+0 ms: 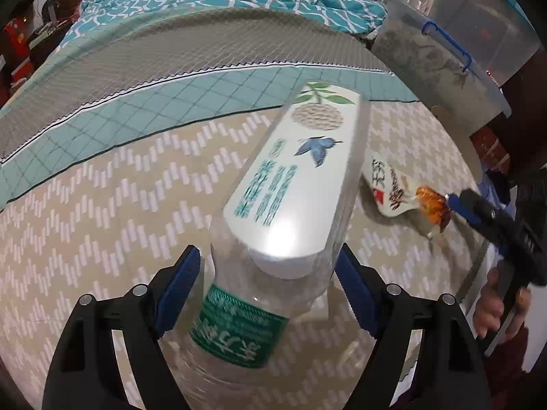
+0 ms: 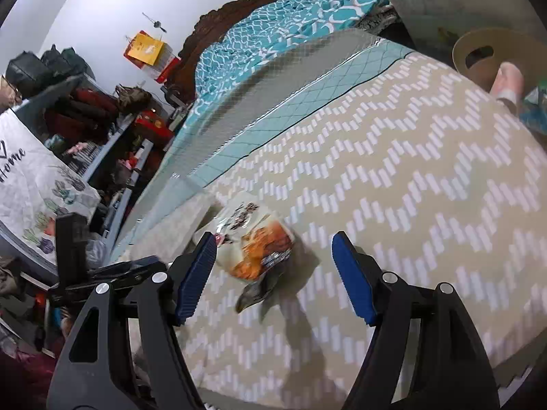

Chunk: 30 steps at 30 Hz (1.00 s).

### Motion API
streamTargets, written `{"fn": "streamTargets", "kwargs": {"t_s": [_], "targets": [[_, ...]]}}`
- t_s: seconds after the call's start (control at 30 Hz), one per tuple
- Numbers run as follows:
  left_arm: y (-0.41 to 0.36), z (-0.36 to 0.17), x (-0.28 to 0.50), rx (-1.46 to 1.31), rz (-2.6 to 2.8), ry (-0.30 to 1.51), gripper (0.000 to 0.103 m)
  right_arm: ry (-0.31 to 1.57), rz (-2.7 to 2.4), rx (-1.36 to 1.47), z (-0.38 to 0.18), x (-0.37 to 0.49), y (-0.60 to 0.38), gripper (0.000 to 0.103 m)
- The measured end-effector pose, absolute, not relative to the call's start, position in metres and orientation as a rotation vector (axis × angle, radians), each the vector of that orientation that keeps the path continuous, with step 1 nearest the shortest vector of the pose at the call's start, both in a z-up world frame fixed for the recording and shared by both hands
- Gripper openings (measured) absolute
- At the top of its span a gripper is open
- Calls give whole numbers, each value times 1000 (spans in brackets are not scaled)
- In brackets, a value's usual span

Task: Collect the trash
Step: 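Carry bottle and wrapper over the beige bin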

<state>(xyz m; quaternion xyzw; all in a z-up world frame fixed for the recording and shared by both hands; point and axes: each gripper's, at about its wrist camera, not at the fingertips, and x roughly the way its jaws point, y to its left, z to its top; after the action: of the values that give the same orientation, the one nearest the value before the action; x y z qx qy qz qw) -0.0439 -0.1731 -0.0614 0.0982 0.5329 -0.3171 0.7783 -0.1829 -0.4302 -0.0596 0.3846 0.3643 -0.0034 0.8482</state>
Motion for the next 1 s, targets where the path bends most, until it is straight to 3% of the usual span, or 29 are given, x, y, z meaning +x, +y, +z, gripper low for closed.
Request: {"fn": "streamTargets", "kwargs": {"t_s": [0.07, 0.13, 0.17, 0.2, 0.47, 0.9, 0.97, 1.0], "targets": [[-173, -65, -44, 208, -687, 1165, 76, 780, 22, 817, -62, -179, -430, 69], [-175, -64, -48, 225, -685, 1137, 66, 817, 63, 803, -65, -169, -419, 52], [-180, -63, -51, 243, -690, 1124, 62, 850, 92, 798, -70, -164, -410, 28], [-185, -63, -53, 251, -696, 1119, 62, 853, 114, 809, -72, -161, -407, 21], [-251, -58, -60, 274, -845, 1138, 60, 706, -39, 875, -64, -202, -452, 16], [-502, -32, -94, 537, -1152, 1044, 62, 429, -516, 959, -47, -309, -626, 17], [-540, -35, -95, 569, -1158, 1031, 67, 434, -571, 952, -48, -306, -654, 20], [-558, -38, -94, 588, -1149, 1017, 81, 450, -578, 951, -47, -294, -658, 25]]}}
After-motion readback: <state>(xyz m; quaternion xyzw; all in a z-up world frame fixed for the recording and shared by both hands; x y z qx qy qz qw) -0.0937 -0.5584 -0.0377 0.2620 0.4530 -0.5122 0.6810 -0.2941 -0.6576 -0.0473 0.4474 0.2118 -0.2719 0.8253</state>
